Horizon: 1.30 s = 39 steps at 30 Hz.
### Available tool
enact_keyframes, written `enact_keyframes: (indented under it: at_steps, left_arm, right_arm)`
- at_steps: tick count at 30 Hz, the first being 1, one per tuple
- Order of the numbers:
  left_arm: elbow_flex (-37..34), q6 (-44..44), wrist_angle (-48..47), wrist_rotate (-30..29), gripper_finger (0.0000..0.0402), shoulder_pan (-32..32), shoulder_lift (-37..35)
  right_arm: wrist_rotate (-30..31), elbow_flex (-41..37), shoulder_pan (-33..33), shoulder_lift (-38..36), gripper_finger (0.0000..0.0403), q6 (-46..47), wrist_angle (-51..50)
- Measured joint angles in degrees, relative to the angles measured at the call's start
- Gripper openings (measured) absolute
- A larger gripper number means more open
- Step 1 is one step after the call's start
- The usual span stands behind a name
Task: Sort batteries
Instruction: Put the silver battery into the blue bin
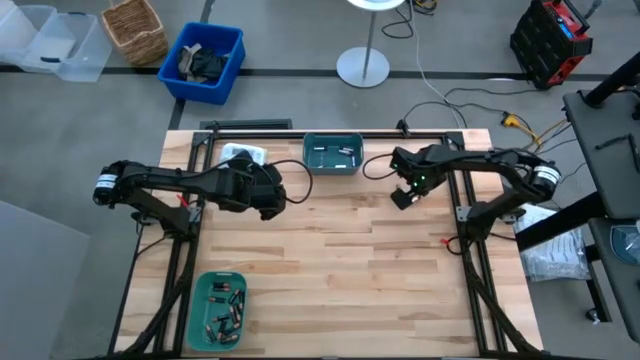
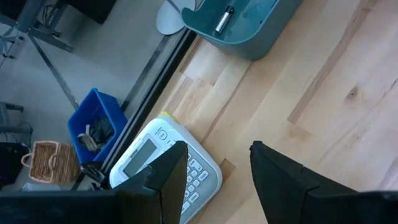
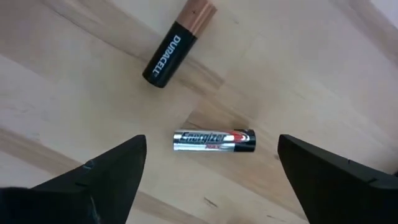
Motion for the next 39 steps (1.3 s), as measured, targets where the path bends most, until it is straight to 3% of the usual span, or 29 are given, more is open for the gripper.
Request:
enact_keyframes:
  at_steps: [22, 39]
  left_arm:
    - [0.0, -0.44, -0.02, 0.22, 0.0155, 0.0, 0.0]
    - [0.0, -0.44, -0.02, 0.17, 0.0156, 0.0, 0.0]
  right_arm:
    - [-0.31, -0.38, -0.02, 7.41, 0.0357, -0.67, 1.87]
    - [-0.43, -0.5, 0.02, 7.46, 0.0259, -0.58, 2.27]
